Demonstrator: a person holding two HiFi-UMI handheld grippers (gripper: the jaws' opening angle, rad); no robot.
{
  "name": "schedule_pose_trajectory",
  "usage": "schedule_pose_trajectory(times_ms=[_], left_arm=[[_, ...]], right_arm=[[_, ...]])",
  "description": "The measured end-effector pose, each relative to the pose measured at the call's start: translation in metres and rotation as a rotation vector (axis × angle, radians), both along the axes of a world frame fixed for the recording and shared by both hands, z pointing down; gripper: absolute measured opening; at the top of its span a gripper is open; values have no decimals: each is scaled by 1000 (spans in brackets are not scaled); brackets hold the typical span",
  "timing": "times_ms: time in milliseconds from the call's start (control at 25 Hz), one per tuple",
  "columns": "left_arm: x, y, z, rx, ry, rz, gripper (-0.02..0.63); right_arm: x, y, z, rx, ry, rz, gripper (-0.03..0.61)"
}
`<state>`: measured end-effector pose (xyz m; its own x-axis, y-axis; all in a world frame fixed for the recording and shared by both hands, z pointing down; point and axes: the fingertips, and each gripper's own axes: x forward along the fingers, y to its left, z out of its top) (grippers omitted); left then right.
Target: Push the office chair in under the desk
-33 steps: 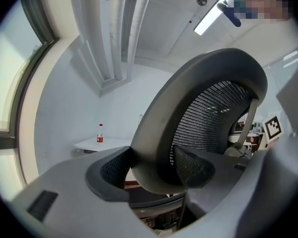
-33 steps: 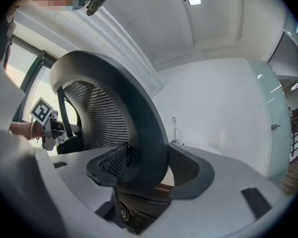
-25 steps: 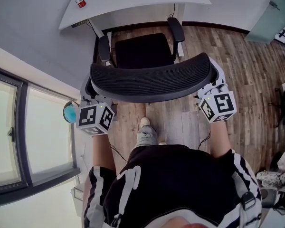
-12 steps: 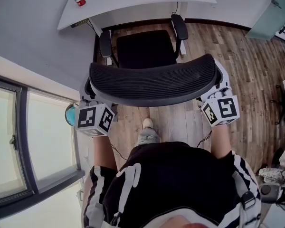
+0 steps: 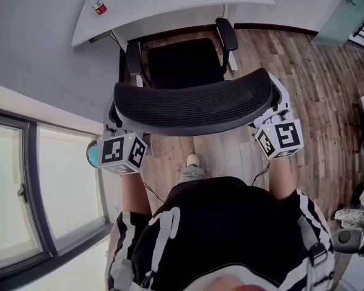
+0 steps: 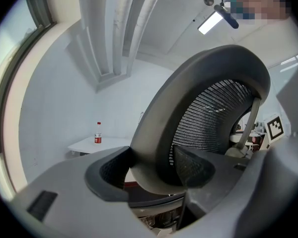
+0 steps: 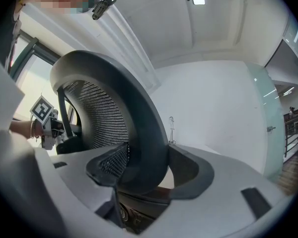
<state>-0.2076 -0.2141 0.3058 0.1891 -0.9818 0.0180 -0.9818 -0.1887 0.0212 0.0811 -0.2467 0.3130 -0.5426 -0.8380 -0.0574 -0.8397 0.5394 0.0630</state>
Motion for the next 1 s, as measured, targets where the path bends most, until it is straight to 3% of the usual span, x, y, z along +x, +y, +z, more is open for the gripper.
schedule_pose_trajectory(times_ms=[1000], left_arm=[[-41,-62,-3,-3,-5,29,270]], right_arm=[[-40,-51,-2,16,-12,41,256]])
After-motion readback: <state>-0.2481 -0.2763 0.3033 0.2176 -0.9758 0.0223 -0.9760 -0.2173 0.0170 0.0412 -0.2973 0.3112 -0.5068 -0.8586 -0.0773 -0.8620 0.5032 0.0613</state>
